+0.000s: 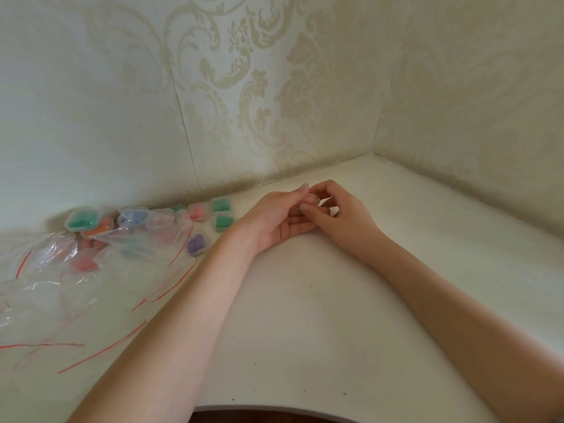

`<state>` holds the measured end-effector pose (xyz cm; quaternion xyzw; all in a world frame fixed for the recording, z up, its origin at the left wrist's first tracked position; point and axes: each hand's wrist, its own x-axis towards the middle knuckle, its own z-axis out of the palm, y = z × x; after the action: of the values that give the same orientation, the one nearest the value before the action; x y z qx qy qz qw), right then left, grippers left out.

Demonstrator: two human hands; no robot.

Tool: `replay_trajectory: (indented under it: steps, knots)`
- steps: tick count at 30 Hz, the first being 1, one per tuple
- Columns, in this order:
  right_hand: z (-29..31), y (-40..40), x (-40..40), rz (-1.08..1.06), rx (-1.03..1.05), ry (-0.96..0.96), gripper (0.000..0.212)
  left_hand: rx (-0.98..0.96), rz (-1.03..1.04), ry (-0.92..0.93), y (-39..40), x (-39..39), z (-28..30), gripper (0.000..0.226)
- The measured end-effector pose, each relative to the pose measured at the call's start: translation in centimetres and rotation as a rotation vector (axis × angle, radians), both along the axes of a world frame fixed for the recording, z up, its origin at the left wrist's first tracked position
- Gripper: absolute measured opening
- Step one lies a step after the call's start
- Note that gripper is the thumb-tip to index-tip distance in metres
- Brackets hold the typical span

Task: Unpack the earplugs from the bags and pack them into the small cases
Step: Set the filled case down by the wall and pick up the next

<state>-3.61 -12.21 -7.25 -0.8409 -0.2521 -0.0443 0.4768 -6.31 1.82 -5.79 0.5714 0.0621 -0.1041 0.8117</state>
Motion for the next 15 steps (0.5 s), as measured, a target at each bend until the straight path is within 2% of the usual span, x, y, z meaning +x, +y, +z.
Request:
replay_trajectory:
  steps: [4, 5, 7, 8, 9, 11, 13, 15]
  knots:
    - [0.2, 0.2, -0.3, -0.005, -0.024, -0.015, 0.005, 0.207, 0.104, -0.060, -1.0, -0.5, 0.2, 0.036]
    - [0.3, 0.3, -0.5, -0.002, -0.033, -0.023, 0.003, 0.376, 0.176, -0.141, -1.0, -0.6, -0.1, 0.036]
    - [0.5, 0.6, -0.9, 0.010, -0.049, -0.047, 0.005, 0.897, 0.353, -0.431, -0.6, -0.9, -0.9, 0.031]
    - [0.7, 0.8, -1.3, 0.019, -0.055, -0.056, 0.008, 1.091, 0.427, -0.559, -0.4, -1.2, -1.0, 0.028]
    - [0.9, 1.1, -1.7, 0.035, -0.060, -0.066, 0.014, 1.197, 0.474, -0.631, -0.4, -1.7, -0.6, 0.026]
    - [1.2, 2.1, -2.7, 0.059, -0.146, -0.102, 0.023, 1.334, 0.511, -0.717, -0.8, -2.6, 0.5, 0.024]
    - [1.2, 3.5, -3.9, 0.072, -0.311, -0.140, 0.011, 1.473, 0.515, -0.736, -1.5, -3.6, 1.7, 0.028]
    - [1.2, 4.9, -5.1, 0.098, -0.362, -0.141, 0.014, 1.520, 0.546, -0.700, -1.1, -4.5, 2.5, 0.031]
